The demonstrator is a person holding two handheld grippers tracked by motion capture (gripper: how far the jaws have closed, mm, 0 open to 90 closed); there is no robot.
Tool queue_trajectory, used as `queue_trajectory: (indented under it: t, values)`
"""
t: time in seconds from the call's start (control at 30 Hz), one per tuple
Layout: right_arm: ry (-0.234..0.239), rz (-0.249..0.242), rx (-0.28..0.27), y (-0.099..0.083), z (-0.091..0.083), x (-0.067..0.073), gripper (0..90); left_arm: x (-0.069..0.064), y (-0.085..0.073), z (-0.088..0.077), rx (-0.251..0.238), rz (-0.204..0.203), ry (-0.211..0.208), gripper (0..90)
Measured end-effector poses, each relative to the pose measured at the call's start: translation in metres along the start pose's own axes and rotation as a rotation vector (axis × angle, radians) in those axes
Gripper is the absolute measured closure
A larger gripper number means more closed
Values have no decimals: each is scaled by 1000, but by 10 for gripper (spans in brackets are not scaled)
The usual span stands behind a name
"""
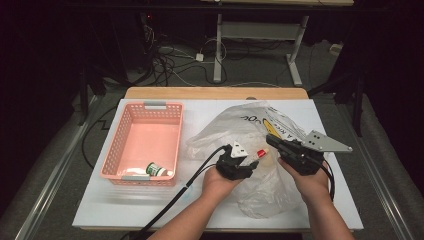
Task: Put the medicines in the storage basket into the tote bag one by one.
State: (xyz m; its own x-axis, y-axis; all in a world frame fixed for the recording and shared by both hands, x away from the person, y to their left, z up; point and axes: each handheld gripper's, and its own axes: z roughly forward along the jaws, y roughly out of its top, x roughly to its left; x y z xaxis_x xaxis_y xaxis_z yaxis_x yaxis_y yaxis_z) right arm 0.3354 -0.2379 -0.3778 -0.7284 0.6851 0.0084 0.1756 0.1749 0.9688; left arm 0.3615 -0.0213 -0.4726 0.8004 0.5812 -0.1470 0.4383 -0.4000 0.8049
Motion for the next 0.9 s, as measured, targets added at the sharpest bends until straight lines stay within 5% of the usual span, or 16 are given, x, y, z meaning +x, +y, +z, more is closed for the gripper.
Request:
queue_trajectory:
  t: [0.33,0.9]
  values:
    - [1,1,5,0,-1,0,900,-1,-19,-25,-12,-35,-57,318]
    - [1,-4,3,0,-1,2,900,-3,-42,-79,-31,-43,-55,69]
